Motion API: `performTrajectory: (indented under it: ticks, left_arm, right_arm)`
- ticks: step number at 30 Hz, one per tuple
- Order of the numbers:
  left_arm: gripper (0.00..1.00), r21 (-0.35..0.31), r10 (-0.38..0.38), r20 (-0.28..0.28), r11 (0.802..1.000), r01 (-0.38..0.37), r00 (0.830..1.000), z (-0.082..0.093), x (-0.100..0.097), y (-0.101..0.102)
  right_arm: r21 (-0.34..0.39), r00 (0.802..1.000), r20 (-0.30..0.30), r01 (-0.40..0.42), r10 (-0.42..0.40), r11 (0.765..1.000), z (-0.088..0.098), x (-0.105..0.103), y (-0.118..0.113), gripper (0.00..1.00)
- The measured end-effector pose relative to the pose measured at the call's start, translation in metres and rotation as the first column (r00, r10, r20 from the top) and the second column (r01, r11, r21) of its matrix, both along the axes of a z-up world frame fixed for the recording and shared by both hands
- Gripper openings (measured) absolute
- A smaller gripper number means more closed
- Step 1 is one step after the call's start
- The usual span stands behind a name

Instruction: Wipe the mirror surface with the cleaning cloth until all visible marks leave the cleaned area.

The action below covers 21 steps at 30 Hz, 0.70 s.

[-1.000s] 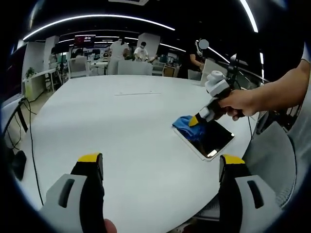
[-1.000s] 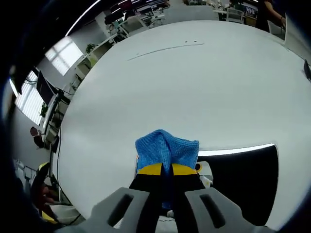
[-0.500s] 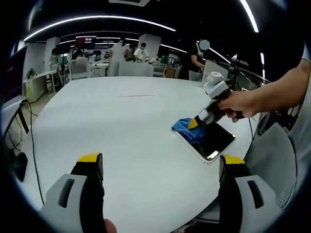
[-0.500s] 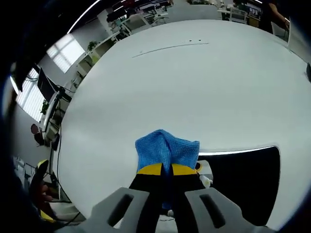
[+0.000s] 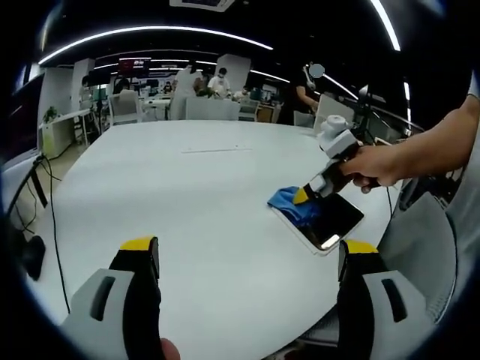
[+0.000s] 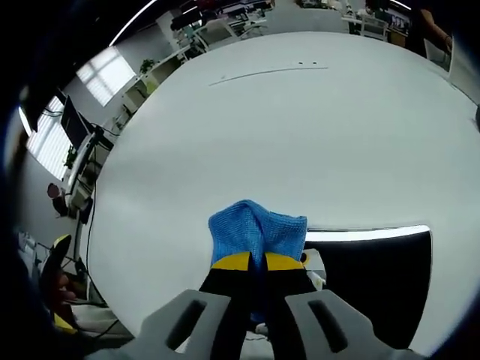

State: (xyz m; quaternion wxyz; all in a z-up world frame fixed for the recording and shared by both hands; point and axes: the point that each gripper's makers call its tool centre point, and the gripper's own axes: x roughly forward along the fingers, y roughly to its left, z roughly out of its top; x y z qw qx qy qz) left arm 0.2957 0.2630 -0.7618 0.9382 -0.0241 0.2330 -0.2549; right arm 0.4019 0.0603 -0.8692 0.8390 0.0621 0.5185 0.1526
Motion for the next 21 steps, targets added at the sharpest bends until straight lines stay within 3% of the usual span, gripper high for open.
performTrajectory:
  ticks: [7,21]
  left_arm:
    - [0.99,-0.03,0.027,0.009,0.999,-0.026,1.0,0.004,0.001,0.0]
    - [0.99,-0.028,0.024,0.015,0.999,-0.023,1.0,0.006,0.001,0.002]
  right_arm:
    - [-0.002,1.0,-0.003,-0.024,0.024,1.0,0.0,-0.008,0.002,0.0]
    - [0.005,0.999,0.002,-0.046,0.046,0.999,0.001,-0.025,0.005,0.0]
